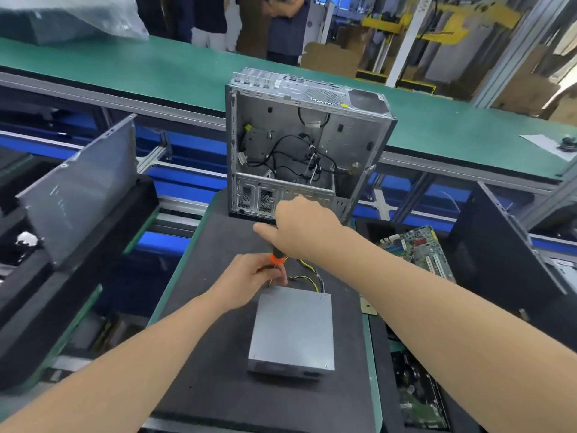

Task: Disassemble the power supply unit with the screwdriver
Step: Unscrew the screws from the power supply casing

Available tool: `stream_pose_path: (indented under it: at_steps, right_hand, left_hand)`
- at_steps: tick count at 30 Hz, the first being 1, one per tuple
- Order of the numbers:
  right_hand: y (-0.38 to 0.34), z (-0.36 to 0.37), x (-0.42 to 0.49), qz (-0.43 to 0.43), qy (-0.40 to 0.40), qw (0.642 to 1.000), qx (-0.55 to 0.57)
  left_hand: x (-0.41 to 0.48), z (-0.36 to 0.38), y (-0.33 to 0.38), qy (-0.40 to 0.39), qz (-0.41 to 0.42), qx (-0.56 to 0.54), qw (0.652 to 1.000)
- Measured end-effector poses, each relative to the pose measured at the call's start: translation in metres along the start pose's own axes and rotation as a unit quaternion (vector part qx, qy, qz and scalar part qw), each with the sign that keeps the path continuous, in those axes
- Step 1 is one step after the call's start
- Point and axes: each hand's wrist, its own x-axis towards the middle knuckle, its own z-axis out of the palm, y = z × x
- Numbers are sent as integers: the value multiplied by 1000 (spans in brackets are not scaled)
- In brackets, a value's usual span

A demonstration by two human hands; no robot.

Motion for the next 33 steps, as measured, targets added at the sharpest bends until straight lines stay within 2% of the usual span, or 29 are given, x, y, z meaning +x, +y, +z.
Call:
stream_pose_path:
  at_steps: [3,12,17,23,25,27,30,31,33]
  right_hand:
    - [3,-3,5,-13,-29,999,31]
    - [13,-14,14,-154,-89,983,37]
    - [12,-19,20,-190,-128,973,40]
    - [8,-23,21,-230,-145,962,13]
    - [6,-23,16,-215,-135,967,4]
    - [3,-19,9,-169,-88,982,-3]
    - [-8,-9,0,1,37,999,-37]
    - [-14,-6,-1,52,55,996,-55]
    - [-21,-1,1,106,42,992,-46]
  left_hand:
    - [1,-2,0,-13,7,-17,1000]
    - [9,-14,-5,-68,6,-43,997]
    - [13,-21,-9,-100,13,-37,994]
    - [14,-23,-8,-99,26,-29,994]
    - [14,-22,-9,-88,37,-9,995]
    - [14,-20,-9,-77,44,4,996]
    - [14,-19,-9,-71,45,6,996]
    - [14,-18,-8,-71,46,2,996]
    - [13,-18,-8,-74,51,0,996]
